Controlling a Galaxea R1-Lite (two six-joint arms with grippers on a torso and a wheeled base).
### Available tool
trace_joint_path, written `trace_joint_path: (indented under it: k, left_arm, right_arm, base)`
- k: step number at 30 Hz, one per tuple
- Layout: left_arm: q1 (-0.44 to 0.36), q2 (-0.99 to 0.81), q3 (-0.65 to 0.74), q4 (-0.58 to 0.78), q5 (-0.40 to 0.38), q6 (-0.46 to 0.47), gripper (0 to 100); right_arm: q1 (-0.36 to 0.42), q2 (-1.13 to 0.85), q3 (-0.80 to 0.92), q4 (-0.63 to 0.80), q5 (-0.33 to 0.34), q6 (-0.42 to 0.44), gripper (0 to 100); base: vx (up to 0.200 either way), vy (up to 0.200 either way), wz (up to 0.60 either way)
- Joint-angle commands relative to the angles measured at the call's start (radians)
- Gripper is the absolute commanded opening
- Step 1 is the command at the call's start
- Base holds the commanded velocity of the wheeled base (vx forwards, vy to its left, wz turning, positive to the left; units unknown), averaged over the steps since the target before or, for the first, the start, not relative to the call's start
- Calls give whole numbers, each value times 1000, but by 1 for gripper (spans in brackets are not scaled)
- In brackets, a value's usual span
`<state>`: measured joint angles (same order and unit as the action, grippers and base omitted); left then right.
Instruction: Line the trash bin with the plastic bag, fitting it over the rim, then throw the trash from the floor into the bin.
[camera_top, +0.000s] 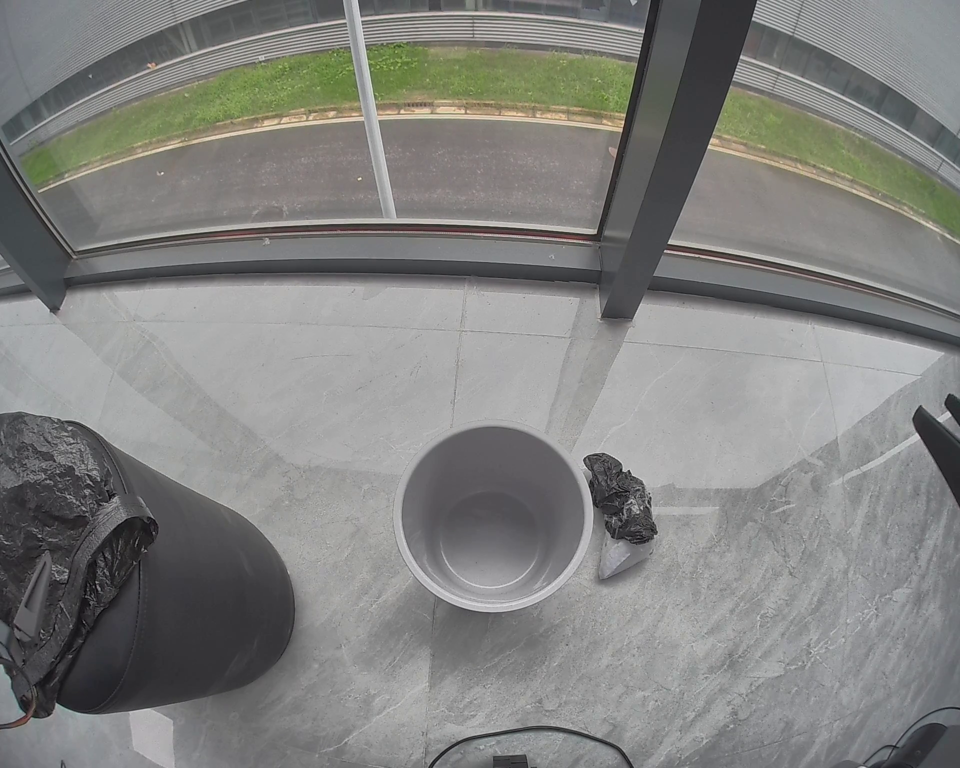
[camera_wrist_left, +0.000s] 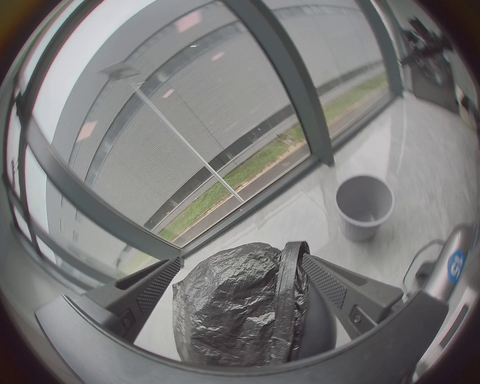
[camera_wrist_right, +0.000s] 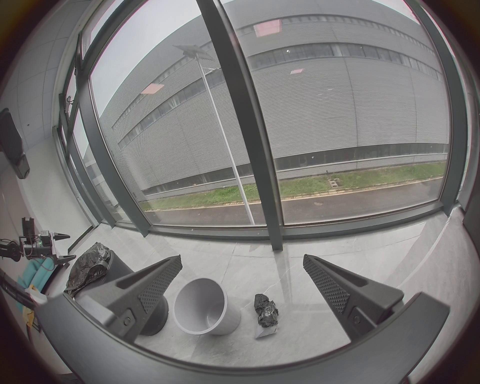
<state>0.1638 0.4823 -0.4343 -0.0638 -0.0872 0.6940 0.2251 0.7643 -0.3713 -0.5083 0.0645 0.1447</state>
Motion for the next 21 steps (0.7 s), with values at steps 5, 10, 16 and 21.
trace_joint_path:
  k: [5, 10, 16, 21]
  left_arm:
    - [10, 160, 5, -7, -8, 197, 100]
    - [11, 177, 25, -5, -5, 208, 100]
    - [11, 269, 57, -21, 34, 203, 100]
    - [10, 357, 42, -24, 34, 200, 100]
  right_arm:
    - [49, 89, 43, -32, 1, 6, 100]
    - [49, 90, 60, -33, 3, 7, 100]
    - [49, 98, 69, -33, 3, 7, 100]
    - [49, 98, 71, -33, 3, 7, 100]
  base:
    - [0, 0, 0]
    - [0, 0, 0]
    - [0, 0, 0]
    - [0, 0, 0]
